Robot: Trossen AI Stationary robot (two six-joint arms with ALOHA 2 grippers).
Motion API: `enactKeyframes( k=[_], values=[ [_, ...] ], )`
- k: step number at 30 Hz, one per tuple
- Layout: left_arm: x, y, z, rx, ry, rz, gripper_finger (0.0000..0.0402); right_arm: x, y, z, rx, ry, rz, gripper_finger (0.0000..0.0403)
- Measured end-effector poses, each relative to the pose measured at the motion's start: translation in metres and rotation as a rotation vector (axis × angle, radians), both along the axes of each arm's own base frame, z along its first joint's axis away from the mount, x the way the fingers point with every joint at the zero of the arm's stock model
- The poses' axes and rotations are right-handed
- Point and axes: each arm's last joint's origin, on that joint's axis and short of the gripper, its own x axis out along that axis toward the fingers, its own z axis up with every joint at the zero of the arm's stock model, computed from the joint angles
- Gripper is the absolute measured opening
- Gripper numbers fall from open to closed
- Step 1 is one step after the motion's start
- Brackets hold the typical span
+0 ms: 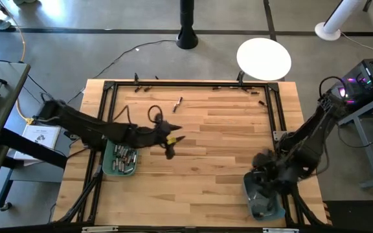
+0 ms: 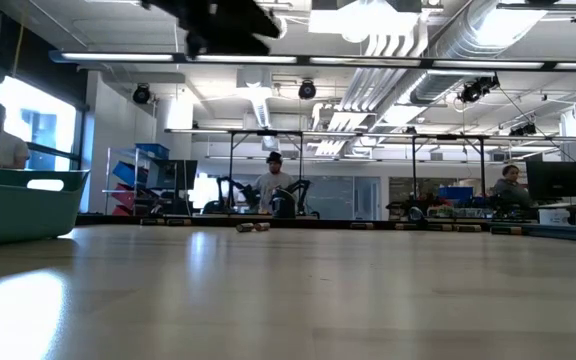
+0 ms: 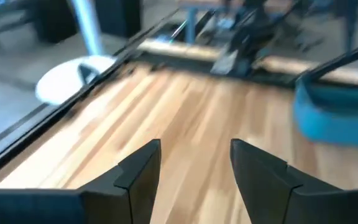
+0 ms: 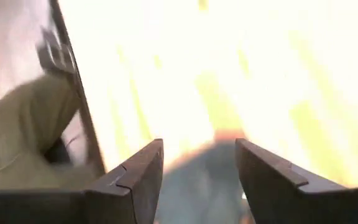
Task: Sort batteries
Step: Put the black battery into the blue bin
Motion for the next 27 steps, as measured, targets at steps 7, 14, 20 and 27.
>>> enactKeyframes(
  k=[7, 14, 20, 27],
  values=[
    [-0.051, -0.001, -0.003, -0.153, 0.218, 0.171, 0.0179, 0.06, -0.041, -0.033, -0.236, -0.192, 0.18, 0.0193],
    [-0.084, -0.007, -0.024, -0.32, 0.466, 0.323, 0.0179, 0.103, -0.105, -0.064, -0.238, -0.488, 0.189, 0.0193],
    [-0.093, -0.02, -0.058, -0.501, 0.517, 0.387, 0.0179, 0.104, -0.138, -0.086, -0.172, -0.638, 0.148, 0.0193],
    [-0.106, -0.018, -0.083, -0.63, 0.634, 0.5, 0.0185, 0.101, -0.145, -0.093, -0.184, -0.635, 0.117, 0.0193]
  ],
)
